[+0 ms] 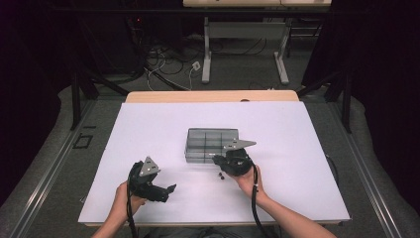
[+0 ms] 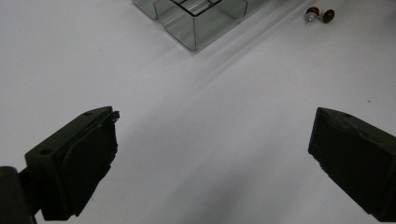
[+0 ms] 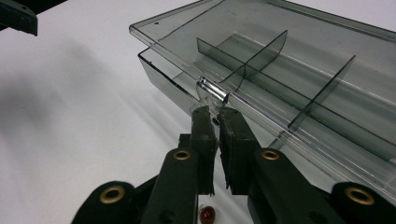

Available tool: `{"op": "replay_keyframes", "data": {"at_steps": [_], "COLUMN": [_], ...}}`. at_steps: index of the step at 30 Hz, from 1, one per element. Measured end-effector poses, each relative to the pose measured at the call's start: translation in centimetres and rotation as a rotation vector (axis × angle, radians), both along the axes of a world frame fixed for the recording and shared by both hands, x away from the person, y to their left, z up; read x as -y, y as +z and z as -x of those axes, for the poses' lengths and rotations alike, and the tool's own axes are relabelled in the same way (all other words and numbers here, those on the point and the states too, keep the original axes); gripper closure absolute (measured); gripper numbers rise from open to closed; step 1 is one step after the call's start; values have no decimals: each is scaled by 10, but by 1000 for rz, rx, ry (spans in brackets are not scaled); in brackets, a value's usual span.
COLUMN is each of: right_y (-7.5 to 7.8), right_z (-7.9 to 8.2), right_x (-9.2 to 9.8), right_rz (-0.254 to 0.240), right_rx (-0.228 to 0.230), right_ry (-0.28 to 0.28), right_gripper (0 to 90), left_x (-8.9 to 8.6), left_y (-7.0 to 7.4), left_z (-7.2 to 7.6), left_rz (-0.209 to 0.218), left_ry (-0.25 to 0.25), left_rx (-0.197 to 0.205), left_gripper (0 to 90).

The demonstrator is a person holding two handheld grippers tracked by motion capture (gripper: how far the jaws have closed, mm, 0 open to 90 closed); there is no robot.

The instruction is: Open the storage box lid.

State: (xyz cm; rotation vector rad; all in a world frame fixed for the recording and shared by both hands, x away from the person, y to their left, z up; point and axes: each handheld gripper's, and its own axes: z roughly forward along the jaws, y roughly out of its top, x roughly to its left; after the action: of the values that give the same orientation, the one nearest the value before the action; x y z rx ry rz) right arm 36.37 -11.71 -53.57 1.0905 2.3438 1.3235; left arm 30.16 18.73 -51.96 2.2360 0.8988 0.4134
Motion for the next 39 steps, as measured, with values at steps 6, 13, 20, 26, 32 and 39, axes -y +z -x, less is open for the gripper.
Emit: {"op": "replay_keyframes", "data": {"at_steps": [6,13,20,26,32,39], "right_y": [1,2,6,10,13,13], "right_z": [0,-1,0,-2,-3,-2], "right_x": [0,-1,-1,0,0,1], "right_rz": [8,-4,-5,-13,-26,-21], "right_rx": [4,-7,17,25,32,26], "right_ry": [-5,-12,-8,0,-5,-6], "right_gripper": [859,855,852,851,850,850], "left_x": [-1,0,10,29,46,60], "left_y": [1,4,12,16,17,9], "left_z": [-1,0,-9,-25,-49,-63], "left_rz": [7,31,31,-32,-91,-124], "left_ry": [7,36,36,11,45,54], "left_rx": [22,35,10,15,78,130], "left_gripper": [13,11,10,27,159,394]}}
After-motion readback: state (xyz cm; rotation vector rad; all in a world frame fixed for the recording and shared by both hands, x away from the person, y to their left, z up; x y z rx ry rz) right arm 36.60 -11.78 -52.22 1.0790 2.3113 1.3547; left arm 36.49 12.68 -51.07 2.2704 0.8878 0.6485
